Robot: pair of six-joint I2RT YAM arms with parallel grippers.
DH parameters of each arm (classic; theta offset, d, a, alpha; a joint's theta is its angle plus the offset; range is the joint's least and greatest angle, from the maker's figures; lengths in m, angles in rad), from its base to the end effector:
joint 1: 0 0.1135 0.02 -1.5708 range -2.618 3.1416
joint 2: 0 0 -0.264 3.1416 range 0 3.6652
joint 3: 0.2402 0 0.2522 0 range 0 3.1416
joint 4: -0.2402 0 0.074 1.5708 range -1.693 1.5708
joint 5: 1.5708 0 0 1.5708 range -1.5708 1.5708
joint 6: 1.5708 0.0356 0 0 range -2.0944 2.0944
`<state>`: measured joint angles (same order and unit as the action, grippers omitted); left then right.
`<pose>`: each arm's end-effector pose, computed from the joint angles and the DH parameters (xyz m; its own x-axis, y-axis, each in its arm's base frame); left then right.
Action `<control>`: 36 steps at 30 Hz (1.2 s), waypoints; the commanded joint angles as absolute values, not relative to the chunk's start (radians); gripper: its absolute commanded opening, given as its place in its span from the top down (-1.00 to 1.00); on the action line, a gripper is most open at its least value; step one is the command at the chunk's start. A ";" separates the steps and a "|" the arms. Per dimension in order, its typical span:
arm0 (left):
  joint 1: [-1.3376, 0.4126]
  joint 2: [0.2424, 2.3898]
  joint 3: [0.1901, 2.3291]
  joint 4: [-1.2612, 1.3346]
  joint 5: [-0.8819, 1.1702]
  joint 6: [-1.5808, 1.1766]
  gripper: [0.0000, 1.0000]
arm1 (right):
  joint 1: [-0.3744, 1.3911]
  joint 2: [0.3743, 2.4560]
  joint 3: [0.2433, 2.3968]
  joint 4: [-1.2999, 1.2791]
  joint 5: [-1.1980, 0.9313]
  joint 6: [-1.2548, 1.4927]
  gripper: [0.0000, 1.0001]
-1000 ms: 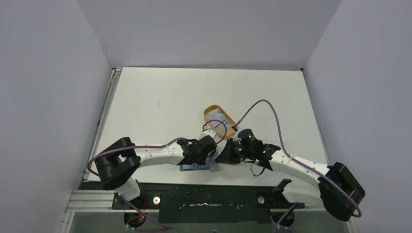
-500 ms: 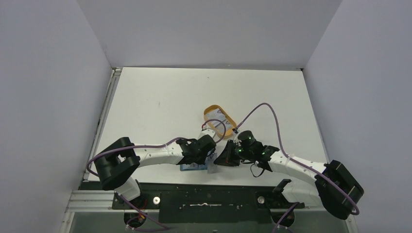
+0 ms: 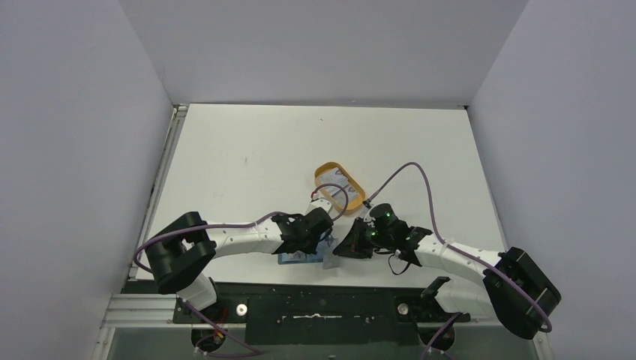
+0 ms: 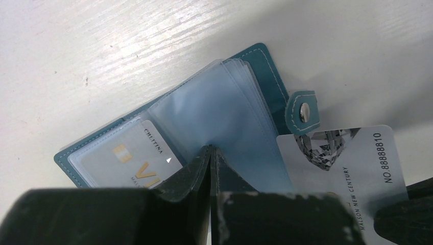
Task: Put the credit cards into the card holder
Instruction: Turn over the card slot in the card holder.
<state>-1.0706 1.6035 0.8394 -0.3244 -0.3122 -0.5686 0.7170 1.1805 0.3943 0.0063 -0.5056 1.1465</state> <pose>0.1521 -0.2554 0.1556 -0.7709 0.3420 -0.5374 0.4173 0.9085 -0.0204 0.1468 0.1509 0.1527 -0.9787 0.2046 0.0177 0.1395 0.5995 0.7882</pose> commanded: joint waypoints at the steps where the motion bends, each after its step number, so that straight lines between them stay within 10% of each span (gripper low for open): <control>1: -1.042 1.658 0.790 -0.397 -0.340 -0.558 1.00 | 0.711 1.149 0.392 0.048 -0.513 1.148 1.00; 36: -1.040 1.531 0.871 -0.495 -0.336 -0.563 1.00 | 0.756 1.399 0.494 0.229 -0.546 1.141 1.00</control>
